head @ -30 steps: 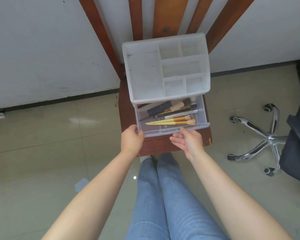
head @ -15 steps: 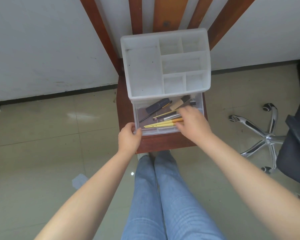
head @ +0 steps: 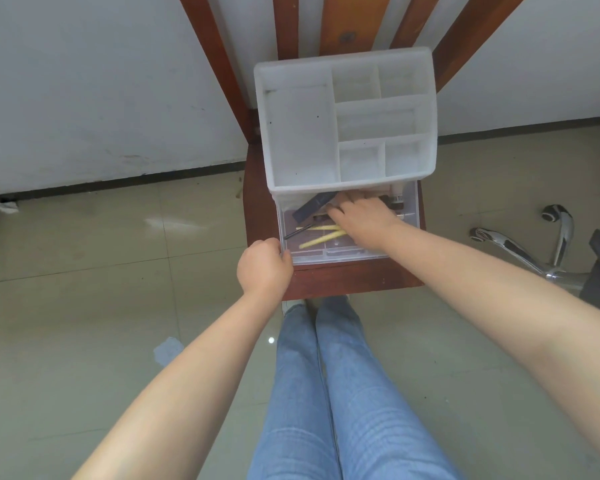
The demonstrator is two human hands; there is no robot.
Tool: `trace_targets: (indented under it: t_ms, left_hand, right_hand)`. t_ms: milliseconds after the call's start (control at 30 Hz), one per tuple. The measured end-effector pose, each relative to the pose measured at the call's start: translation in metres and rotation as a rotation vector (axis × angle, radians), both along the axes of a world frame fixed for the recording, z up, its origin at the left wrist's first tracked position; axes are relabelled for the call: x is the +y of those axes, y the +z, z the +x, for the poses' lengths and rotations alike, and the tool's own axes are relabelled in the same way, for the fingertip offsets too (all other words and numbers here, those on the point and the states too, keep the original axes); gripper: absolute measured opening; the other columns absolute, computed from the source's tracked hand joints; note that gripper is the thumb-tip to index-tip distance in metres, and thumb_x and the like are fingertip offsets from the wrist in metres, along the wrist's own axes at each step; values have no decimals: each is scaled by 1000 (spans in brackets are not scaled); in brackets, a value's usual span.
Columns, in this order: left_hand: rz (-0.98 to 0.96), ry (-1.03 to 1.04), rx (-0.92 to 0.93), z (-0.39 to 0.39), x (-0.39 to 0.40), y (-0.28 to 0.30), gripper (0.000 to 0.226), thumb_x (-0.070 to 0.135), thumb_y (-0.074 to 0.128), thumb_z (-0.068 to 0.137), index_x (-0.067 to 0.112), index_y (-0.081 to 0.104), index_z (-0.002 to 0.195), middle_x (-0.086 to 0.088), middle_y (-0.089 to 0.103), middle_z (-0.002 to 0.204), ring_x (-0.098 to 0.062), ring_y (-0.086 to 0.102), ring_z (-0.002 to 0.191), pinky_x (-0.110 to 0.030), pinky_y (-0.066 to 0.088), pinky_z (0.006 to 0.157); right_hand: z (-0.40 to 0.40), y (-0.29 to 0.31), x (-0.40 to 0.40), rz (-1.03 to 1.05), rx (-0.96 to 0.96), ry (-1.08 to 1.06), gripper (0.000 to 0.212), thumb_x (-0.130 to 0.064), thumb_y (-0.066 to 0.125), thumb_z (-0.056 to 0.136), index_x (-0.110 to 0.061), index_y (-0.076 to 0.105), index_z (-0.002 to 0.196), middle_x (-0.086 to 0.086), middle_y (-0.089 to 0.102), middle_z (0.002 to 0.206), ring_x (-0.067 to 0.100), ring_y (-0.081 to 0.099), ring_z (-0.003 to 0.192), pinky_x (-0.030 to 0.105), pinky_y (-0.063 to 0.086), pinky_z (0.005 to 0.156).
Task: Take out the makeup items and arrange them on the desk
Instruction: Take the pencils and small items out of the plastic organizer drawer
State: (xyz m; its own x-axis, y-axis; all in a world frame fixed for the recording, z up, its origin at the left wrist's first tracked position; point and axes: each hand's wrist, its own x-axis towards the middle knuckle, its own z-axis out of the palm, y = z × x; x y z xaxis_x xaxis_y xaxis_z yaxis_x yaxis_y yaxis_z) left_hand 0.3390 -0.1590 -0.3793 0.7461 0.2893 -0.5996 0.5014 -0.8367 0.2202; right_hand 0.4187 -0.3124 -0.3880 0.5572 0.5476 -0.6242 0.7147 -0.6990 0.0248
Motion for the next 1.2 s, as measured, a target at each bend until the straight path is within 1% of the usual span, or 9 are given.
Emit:
trace_targets:
  t_ms: [233, 333, 433, 533, 700, 833, 933, 1067, 1200]
  left_hand:
    - [-15, -2, 17, 1, 2, 3, 25, 22, 47, 92, 4, 63, 101, -14, 61, 108, -32, 56, 101, -33, 43, 75]
    - [-27, 2, 15, 0, 2, 3, 25, 22, 47, 92, 4, 62, 102, -14, 61, 109, -32, 55, 101, -33, 43, 76]
    - [-51, 8, 7, -1, 4, 1, 26, 21, 46, 92, 3, 62, 102, -14, 60, 110, -32, 55, 101, -33, 44, 77]
    - [-69, 6, 15, -3, 3, 2, 27, 21, 43, 93, 2, 61, 103, -14, 59, 109, -32, 56, 100, -34, 44, 76]
    - [-88, 32, -40, -7, 1, 6, 28, 17, 43, 92, 2, 55, 113, -16, 55, 115, -31, 54, 103, -33, 43, 79]
    - [-29, -105, -271, -11, -2, 10, 36, 7, 49, 84, -2, 56, 118, -21, 57, 111, -39, 54, 103, -38, 48, 80]
    - [-39, -388, -415, -9, -15, 7, 32, 7, 45, 73, -6, 63, 97, -22, 63, 89, -39, 62, 77, -36, 55, 60]
    - [-17, -479, -180, 19, -42, 3, 41, 7, 43, 90, -2, 38, 130, -18, 44, 130, -33, 40, 121, -37, 40, 94]
    - [130, -530, -82, 41, -58, -7, 50, 10, 45, 91, 0, 28, 137, -19, 40, 134, -34, 36, 126, -38, 34, 100]
  right_hand:
    - [-5, -12, 9, -6, 22, -163, 34, -6, 44, 90, -4, 46, 124, 17, 50, 125, 33, 49, 113, 37, 44, 84]
    - [-8, -13, 5, 122, -35, -205, 31, -16, 58, 85, -4, 55, 113, 15, 57, 115, 32, 53, 106, 34, 43, 81]
    - [-11, -6, 0, 324, -108, -252, 38, -10, 84, 48, 0, 64, 78, 15, 66, 75, 29, 64, 66, 27, 47, 56]
    - [-16, -2, -8, 510, -84, -297, 47, -1, 85, 20, -1, 59, 60, 10, 59, 51, 25, 56, 40, 19, 40, 36]
    - [-17, 20, -7, 727, -92, -483, 27, 5, 73, 44, 4, 62, 69, 14, 62, 57, 29, 59, 46, 28, 46, 41]
    - [-26, 54, -26, 814, -37, -1075, 18, -5, 56, 83, -2, 59, 101, 7, 56, 80, 22, 52, 71, 28, 41, 64]
    - [-52, 55, -50, 819, -12, -1474, 8, -8, 54, 86, -14, 49, 86, 1, 46, 69, 20, 46, 64, 23, 37, 57]
    - [-87, 27, -63, 738, 47, -1838, 29, -5, 54, 82, -21, 38, 64, 6, 50, 68, 27, 55, 74, 35, 45, 68]
    - [-103, 3, -56, 721, 69, -1972, 31, -7, 55, 82, -20, 35, 61, 14, 53, 80, 32, 60, 78, 42, 51, 66]
